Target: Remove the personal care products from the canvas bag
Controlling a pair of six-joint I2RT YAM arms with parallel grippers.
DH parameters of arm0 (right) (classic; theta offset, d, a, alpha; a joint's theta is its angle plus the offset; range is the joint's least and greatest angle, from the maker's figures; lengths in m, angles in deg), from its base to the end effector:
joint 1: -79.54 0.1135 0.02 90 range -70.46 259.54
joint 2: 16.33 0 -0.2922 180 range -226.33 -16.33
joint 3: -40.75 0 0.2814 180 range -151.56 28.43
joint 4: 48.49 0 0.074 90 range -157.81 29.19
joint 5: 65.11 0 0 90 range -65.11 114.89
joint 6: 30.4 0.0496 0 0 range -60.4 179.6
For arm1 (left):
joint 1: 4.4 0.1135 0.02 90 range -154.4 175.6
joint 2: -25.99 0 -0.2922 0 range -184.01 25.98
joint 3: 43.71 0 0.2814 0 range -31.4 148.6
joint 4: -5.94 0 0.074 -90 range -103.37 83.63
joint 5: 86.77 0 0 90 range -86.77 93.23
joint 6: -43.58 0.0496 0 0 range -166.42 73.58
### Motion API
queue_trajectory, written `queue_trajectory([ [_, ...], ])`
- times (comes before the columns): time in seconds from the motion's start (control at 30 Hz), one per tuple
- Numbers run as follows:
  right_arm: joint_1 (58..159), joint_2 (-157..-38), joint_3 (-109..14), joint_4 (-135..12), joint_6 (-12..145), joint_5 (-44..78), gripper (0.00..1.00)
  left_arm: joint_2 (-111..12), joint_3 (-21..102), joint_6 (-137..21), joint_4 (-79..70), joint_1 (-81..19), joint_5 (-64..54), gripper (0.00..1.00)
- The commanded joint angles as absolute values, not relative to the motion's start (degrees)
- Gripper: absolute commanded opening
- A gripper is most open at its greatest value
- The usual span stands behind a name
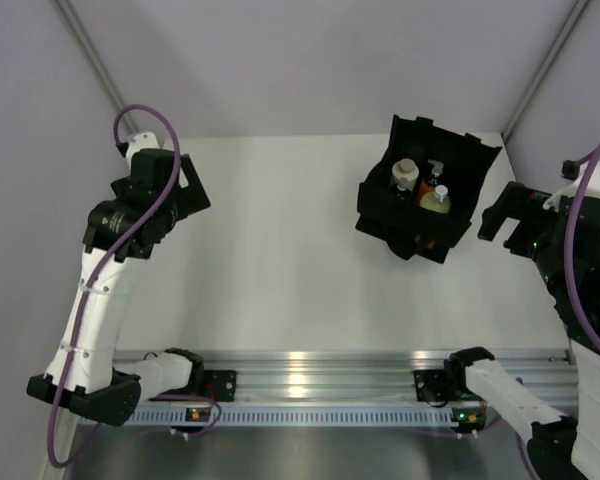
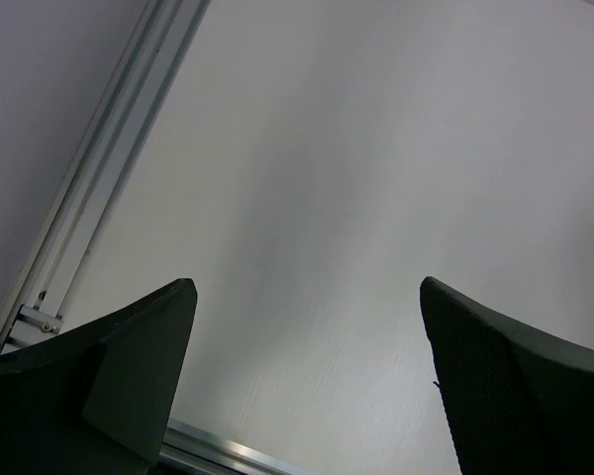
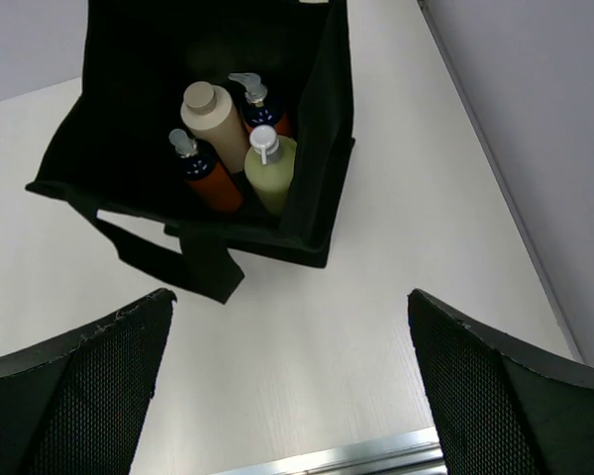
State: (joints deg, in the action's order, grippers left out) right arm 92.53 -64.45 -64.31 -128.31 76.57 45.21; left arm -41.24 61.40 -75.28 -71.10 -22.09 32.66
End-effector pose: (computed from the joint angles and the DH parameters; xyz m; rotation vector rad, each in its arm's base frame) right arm 0.0911 0.0033 0.5200 0.2964 1.9213 -0.0032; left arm 0.2169 -0.0436 0.4817 -0.4738 2.1026 0.1143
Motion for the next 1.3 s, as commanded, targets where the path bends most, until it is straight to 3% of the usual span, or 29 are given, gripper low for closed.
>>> queue_trajectory([
  [0.0, 92.98, -63.35, -65.43, -127.43, 75.95, 46.51, 1.00, -40.02, 63.96, -75.42, -70.18, -22.24, 32.15, 0.99],
  [0.33, 92.98, -61.86, -65.43, -126.55, 75.42, 45.81, 0.99, -42.30, 67.83, -78.67, -68.69, -22.24, 21.18, 0.99],
  [0.6, 92.98, -60.19, -66.49, -126.46, 76.64, 45.46, 0.99, -45.46, 61.43, -87.81, -51.57, -25.03, -10.17, 0.99],
  [0.67, 92.98, -59.57, -66.40, -126.46, 77.43, 45.28, 1.00, -50.81, 61.94, -88.87, -48.22, -27.85, -13.28, 0.99],
  [0.9, 93.07, -58.25, -64.21, -126.55, 78.75, 37.47, 1.00, -66.99, 74.85, -87.55, -40.24, -40.24, -12.15, 0.98],
  [1.13, 92.99, -56.23, -63.15, -127.07, 78.49, 34.21, 1.00, -82.71, 85.31, -87.90, -36.87, -43.24, -12.07, 0.74],
  [1.27, 92.98, -56.05, -63.50, -127.43, 78.49, 33.16, 1.00, -84.93, 85.41, -88.34, -36.87, -43.42, -7.06, 0.70],
])
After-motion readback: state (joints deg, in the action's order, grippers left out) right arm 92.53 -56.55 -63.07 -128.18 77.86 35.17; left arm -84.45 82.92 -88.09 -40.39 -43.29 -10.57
